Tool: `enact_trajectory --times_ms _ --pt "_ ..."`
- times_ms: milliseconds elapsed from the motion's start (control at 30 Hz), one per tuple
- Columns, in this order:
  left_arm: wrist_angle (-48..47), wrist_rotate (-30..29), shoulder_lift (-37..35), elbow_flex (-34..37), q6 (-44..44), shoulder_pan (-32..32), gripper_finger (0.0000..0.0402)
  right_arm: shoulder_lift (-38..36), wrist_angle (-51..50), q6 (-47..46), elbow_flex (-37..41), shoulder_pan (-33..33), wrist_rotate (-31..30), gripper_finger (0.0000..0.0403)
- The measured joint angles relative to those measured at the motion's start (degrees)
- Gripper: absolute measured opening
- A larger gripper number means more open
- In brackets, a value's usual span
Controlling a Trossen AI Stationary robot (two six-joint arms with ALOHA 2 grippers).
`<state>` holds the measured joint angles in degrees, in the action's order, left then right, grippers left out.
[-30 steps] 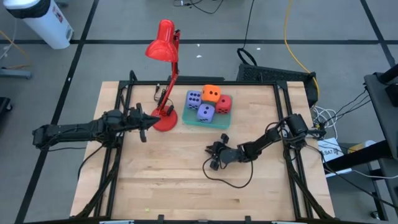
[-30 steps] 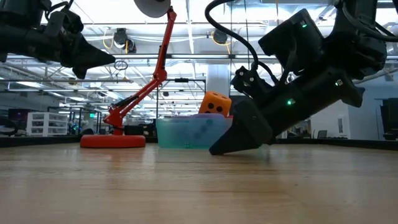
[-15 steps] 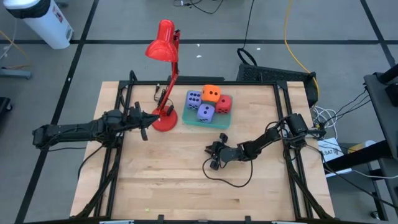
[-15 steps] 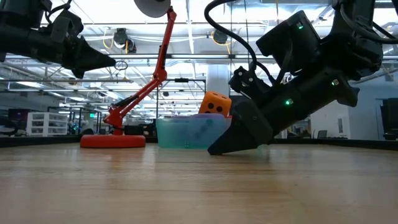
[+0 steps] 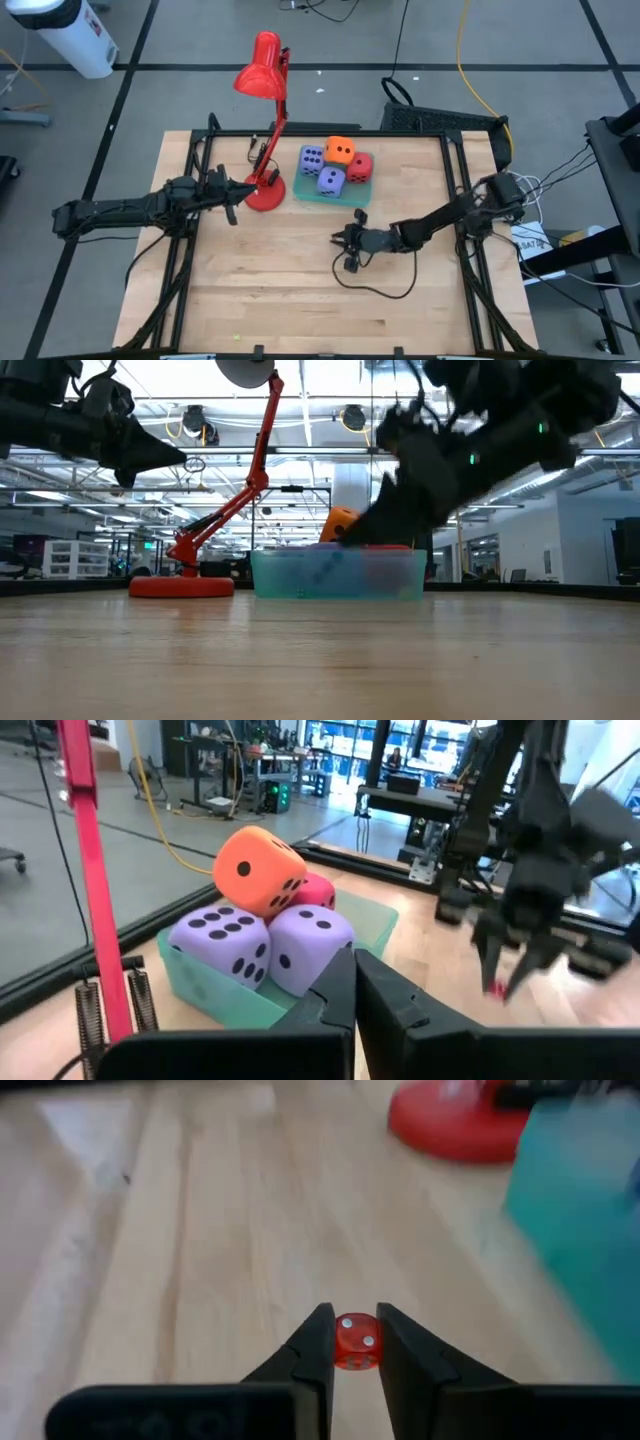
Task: Pick & Place Dice
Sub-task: Put the small red die into the blue bin
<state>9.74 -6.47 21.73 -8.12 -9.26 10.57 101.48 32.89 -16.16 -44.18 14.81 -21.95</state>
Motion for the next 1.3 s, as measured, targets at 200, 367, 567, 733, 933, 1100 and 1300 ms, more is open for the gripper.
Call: enact_trajectory --times_ms 200,367,567,733,933,1100,1300 --pt "-0.9 0.9 0.0 0.0 -3.4 -0.1 0.0014 -14.3 -9.2 6.8 0.0 -4.9 -4.0 0.0048" --pt "-1.0 1.9 0.0 0.0 -4.9 -0.4 0.0030 -21.7 -18.1 9.4 0.0 -11.9 -5.5 0.0050" --pt "-0.8 1.5 0.0 0.0 -4.6 -0.5 0.0032 -22.1 -19.9 9.2 0.0 -20.8 4.9 0.0051" --pt "-1.1 1.5 0.0 0.0 -4.8 -0.5 0.0033 -19.7 -22.3 8.4 0.0 -24.8 5.8 0.0051" --pt "-1.1 1.5 0.0 0.0 -5.5 -0.6 0.0033 -17.9 -24.0 6.5 0.7 -24.8 7.3 0.0053" --pt "-2.4 2.3 0.0 0.0 -7.0 -0.6 0.0033 -17.5 -22.9 7.2 1.8 -24.9 10.1 0.0102" --pt "-2.4 1.9 0.0 0.0 -7.0 -0.6 0.0033 -18.9 -23.6 6.3 2.0 -24.9 10.3 0.0199"
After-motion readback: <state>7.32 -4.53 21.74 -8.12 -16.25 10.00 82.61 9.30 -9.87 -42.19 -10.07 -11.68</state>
